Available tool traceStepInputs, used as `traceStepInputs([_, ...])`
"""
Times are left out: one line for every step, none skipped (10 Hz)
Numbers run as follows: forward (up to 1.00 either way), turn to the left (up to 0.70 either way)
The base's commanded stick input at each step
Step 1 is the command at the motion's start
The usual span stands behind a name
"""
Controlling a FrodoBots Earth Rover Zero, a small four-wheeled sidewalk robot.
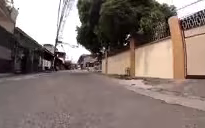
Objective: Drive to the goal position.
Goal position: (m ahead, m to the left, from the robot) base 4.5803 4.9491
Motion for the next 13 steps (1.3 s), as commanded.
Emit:
traceStepInputs([0.5, 0.07])
traceStepInputs([0.5, 0.07])
traceStepInputs([0.5, 0.07])
traceStepInputs([0.5, 0.07])
traceStepInputs([0.5, 0.07])
traceStepInputs([0.5, 0.07])
traceStepInputs([0.5, 0.07])
traceStepInputs([0.5, 0.07])
traceStepInputs([0.5, 0.57])
traceStepInputs([0.5, 0.51])
traceStepInputs([0.5, 0.41])
traceStepInputs([0.5, 0.3])
traceStepInputs([0.5, 0.14])
